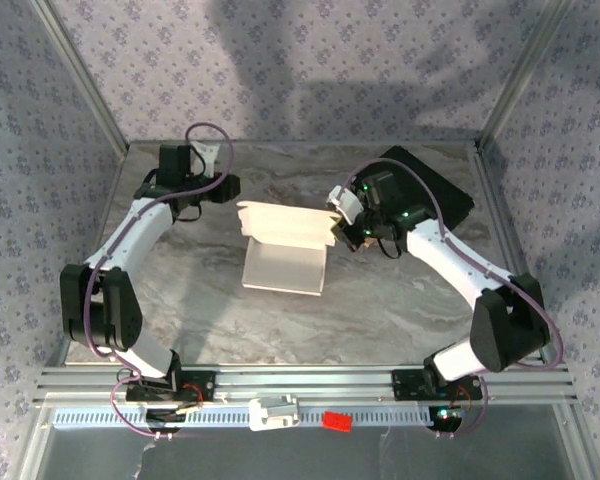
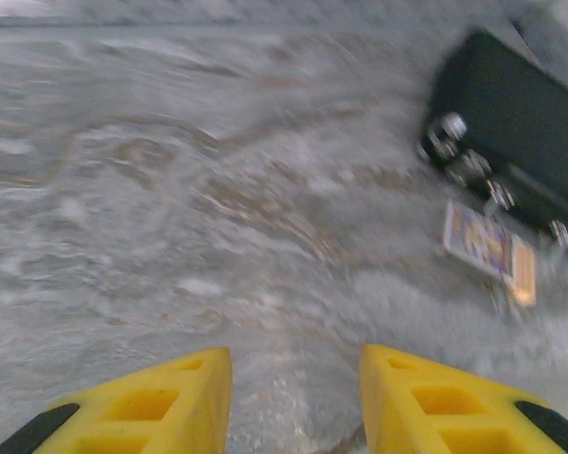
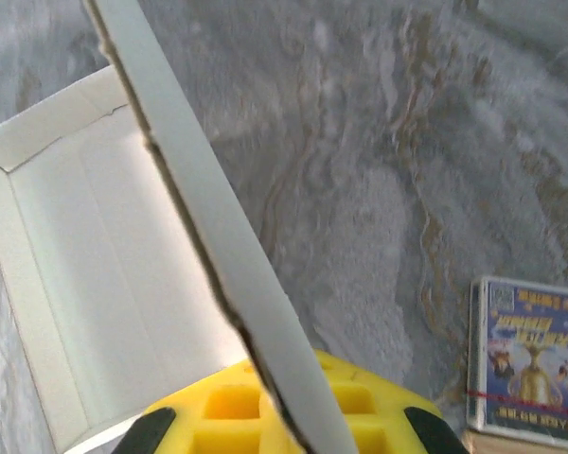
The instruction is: Fold the paper box
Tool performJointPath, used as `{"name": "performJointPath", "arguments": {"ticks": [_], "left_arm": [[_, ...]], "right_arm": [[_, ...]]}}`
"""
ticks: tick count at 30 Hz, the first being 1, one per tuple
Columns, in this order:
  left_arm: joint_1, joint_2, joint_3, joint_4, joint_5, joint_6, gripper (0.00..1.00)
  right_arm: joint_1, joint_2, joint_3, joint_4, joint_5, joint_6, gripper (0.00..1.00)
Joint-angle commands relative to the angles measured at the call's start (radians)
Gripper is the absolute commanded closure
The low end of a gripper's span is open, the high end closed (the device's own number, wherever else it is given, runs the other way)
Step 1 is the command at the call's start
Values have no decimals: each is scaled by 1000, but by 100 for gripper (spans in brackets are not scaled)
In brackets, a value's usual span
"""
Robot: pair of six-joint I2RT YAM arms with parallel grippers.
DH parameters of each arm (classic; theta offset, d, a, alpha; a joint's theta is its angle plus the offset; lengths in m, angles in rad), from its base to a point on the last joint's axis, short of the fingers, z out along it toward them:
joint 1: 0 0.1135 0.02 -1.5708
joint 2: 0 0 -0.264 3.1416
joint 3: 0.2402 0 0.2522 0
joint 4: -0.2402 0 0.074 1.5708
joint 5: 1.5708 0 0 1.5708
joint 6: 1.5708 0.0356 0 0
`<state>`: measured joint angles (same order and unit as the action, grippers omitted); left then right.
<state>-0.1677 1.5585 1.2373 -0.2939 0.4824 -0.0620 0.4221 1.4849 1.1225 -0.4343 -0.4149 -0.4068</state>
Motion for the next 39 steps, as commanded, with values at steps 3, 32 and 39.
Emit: {"name": "performJointPath", "arguments": {"ticks": [3,32,39], "left_arm": [[88,-30,-53,-26,175,228,58],[28,112,-105,-104,274,571,52],[53,149,-85,-70,258,551,51]], "right_arm": [[-69,127,142,-161,-154,-168,100],[-71,296,298,-246,-147,-251,100],[-74,298,301,-247,-149,-251,100]]}}
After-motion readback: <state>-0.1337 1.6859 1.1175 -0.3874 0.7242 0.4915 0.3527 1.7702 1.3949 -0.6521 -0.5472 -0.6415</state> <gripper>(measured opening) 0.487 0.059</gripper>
